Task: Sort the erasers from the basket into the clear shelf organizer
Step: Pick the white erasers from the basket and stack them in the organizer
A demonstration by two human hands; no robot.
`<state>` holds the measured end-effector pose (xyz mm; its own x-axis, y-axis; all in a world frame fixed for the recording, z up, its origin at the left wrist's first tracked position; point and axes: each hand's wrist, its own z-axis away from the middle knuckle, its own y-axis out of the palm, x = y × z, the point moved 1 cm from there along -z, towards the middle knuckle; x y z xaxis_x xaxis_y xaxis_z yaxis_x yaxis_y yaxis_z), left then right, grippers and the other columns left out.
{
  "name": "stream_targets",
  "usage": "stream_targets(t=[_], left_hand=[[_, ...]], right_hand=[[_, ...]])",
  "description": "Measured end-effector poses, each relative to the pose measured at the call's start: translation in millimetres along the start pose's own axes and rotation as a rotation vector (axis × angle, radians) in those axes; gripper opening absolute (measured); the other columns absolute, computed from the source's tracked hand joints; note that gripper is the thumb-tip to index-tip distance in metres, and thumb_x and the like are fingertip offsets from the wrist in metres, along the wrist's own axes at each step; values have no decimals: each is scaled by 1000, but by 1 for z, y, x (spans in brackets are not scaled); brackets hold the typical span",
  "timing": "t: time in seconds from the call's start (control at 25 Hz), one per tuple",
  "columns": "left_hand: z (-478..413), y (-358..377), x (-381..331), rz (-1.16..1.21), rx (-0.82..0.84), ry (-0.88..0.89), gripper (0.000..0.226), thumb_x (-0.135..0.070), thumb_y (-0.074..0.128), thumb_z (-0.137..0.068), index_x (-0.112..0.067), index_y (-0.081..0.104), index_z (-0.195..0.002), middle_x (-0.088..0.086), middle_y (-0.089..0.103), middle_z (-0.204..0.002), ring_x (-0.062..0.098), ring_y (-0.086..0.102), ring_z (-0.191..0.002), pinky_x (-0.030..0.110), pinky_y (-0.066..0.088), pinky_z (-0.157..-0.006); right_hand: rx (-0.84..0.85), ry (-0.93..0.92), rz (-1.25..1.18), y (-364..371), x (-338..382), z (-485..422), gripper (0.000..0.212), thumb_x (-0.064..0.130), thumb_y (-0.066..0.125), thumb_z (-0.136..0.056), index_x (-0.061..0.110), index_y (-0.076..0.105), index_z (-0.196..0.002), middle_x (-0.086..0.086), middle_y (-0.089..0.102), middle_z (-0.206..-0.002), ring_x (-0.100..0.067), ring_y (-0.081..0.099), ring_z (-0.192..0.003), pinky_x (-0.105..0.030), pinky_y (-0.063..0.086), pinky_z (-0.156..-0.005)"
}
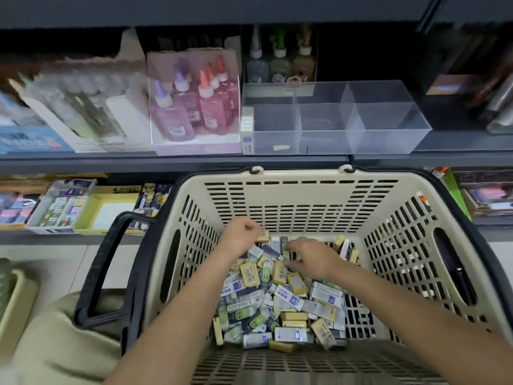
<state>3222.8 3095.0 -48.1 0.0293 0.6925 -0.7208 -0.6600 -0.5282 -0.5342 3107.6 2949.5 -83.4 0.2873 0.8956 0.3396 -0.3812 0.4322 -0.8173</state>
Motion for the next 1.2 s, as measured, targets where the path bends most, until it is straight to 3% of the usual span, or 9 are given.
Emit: stream_targets(t=[0.16, 0.24, 0.36, 0.52, 0.6, 0.72, 0.84, 1.0, 1.2], left_hand=[[-6, 13, 40, -218, -23, -7, 24, -12, 47, -94, -16, 61, -113, 7, 64, -114, 15, 59, -81, 24, 49, -68], [-7, 22, 48, -356, 1, 71, 30, -10, 47, -92, -15, 58, -120, 6, 57, -123, 18, 58, -93, 27, 49, -78], [-11, 26, 55, -440, -35, 118, 37, -12, 48, -92, -12, 50, -130, 7, 45, -134, 23, 49, -116, 34, 42, -98], [-13, 28, 58, -436, -142, -14, 34, -28, 57, -90, -5, 54, -115, 14, 59, -112, 29, 57, -100, 38, 50, -80], [-14, 32, 56, -452, -148, -51, 42, -38, 63, -85, -4, 54, -108, 13, 60, -106, 29, 57, -97, 38, 50, -74], [-19, 37, 52, -441, -186, -134, 52, -43, 69, -79, -4, 50, -109, 12, 59, -108, 30, 57, -102, 42, 51, -78], [-21, 40, 51, -446, -180, -151, 52, -41, 73, -76, -5, 51, -106, 11, 61, -106, 29, 58, -99, 40, 51, -78], [-30, 24, 56, -109, -65, -211, 28, -26, 73, -79, -10, 59, -97, 11, 64, -99, 25, 58, -87, 34, 49, -79], [-36, 7, 52, 289, -155, -231, 24, -10, 72, -78, -10, 60, -98, 6, 59, -93, 25, 60, -87, 36, 51, -78]], right_hand=[[36, -151, 95, 22, 21, -16, 47, 30, 40, -97, 24, 32, -143, -5, 38, -142, -27, 37, -127, -39, 38, -102], [58, -138, 209, 27, 24, -17, 41, 34, 33, -99, 21, 41, -138, -5, 38, -141, -28, 37, -124, -40, 39, -100], [-11, -54, 293, 22, 14, -13, 44, 39, 31, -99, 12, 58, -121, -8, 45, -132, -27, 49, -114, -36, 46, -86], [-100, 185, 219, 11, -15, -4, 31, 27, 37, -96, 12, 60, -110, -8, 52, -112, -27, 57, -98, -33, 47, -69], [-169, 264, 231, 5, -24, -1, 29, 31, 42, -95, 15, 66, -99, -5, 49, -107, -24, 52, -99, -31, 42, -71], [-257, 156, 217, 6, -16, -9, 26, 28, 44, -94, 15, 67, -99, -3, 53, -106, -21, 51, -101, -29, 42, -78], [-131, 136, 119, 15, 8, -26, 25, 24, 45, -95, 10, 58, -111, -9, 57, -112, -26, 56, -101, -34, 48, -75], [-88, 368, -144, 25, 21, -42, 46, 42, 53, -91, 6, 43, -119, -13, 63, -104, -28, 62, -93, -33, 49, -64], [-67, 518, -131, 26, 39, -61, 70, 67, 59, -74, 15, 44, -117, -6, 56, -112, -25, 60, -99, -29, 39, -60]])
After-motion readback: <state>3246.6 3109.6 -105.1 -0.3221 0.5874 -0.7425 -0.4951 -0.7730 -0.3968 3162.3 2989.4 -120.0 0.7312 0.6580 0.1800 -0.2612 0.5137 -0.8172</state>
